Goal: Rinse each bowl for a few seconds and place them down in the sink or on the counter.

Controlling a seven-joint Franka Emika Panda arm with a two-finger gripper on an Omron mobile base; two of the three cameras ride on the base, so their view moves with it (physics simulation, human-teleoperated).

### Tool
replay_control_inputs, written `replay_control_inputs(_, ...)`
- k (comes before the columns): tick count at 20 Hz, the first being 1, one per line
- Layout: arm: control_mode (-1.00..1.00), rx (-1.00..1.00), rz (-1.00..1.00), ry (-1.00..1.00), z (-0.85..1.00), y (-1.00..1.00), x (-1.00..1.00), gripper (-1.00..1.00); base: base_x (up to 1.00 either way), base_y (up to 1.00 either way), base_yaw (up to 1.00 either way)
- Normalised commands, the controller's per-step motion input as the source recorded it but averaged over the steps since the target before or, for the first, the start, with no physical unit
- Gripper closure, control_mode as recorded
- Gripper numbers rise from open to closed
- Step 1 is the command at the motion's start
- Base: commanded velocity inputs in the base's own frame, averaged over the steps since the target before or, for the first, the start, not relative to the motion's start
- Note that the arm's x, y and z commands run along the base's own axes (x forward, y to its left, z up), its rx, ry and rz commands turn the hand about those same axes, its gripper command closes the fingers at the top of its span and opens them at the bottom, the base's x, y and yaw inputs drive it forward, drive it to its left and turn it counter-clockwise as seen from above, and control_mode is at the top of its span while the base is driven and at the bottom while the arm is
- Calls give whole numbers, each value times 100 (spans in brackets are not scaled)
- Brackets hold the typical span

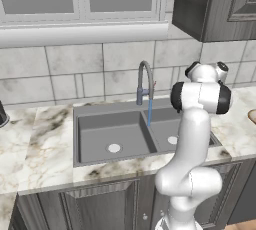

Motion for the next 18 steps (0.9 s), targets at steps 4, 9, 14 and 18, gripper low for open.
replay_control_inputs(4, -100, -1, 0, 0, -5, -22, 24, 100, 0, 0, 0)
replay_control_inputs(9, -100, 0, 0, 0, -8, -20, 25, 100, 0, 0, 0)
replay_control_inputs(14, -100, 0, 0, 1, -16, -16, 26, 100, 0, 0, 0)
replay_control_inputs(18, -100, 0, 0, 1, -20, -20, 24, 100, 0, 0, 0)
